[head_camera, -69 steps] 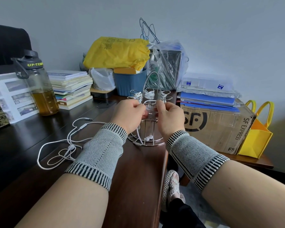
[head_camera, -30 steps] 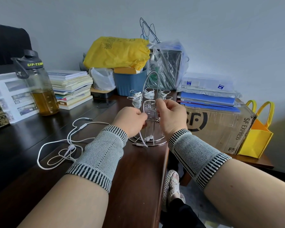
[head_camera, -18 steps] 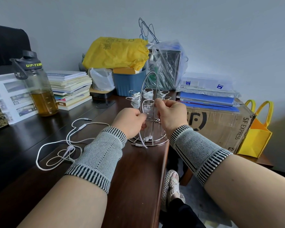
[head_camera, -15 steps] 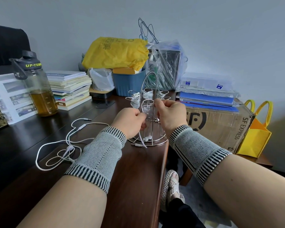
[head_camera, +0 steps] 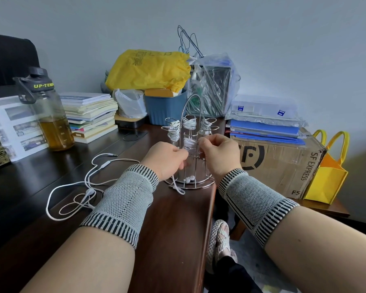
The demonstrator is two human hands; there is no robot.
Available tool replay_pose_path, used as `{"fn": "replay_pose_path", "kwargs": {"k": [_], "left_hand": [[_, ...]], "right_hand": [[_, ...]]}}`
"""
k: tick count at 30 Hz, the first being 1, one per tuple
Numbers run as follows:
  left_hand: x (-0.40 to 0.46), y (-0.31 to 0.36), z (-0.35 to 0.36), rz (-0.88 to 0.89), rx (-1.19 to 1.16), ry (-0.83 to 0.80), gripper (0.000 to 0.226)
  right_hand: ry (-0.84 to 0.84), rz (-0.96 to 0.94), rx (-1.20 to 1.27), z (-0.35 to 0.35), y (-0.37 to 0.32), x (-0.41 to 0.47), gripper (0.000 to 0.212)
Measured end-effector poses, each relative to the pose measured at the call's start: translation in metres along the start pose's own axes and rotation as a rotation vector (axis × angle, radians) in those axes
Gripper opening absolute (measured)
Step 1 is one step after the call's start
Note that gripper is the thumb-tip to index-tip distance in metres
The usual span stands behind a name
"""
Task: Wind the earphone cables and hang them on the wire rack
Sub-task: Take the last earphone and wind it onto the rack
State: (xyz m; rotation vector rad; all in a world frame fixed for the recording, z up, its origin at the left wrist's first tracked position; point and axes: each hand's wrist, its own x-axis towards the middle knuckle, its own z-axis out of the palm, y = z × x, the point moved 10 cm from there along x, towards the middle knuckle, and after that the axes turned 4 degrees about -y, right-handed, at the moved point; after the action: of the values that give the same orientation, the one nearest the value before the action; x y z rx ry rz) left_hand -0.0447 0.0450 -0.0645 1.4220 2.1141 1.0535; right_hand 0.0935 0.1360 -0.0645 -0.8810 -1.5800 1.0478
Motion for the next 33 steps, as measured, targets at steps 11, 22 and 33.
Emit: {"fn": "replay_pose_path", "kwargs": {"k": [11, 22, 33], "left_hand": [[-0.002, 0.008, -0.002, 0.046, 0.042, -0.027, 0.038], [0.0, 0.006, -0.007, 0.034, -0.129, -0.07, 0.033], [-0.02, 0.013, 0.039, -0.038, 0.093, -0.46, 0.017]], "right_hand": [[-0.048, -0.117, -0.039, 0.005, -0.009, -0.01, 0.01], [-0.007, 0.015, -0.039, -0.003, 0.013, -0.01, 0.024], [-0.341, 0.261, 0.225, 0.039, 0.021, -0.028, 0.015]]}}
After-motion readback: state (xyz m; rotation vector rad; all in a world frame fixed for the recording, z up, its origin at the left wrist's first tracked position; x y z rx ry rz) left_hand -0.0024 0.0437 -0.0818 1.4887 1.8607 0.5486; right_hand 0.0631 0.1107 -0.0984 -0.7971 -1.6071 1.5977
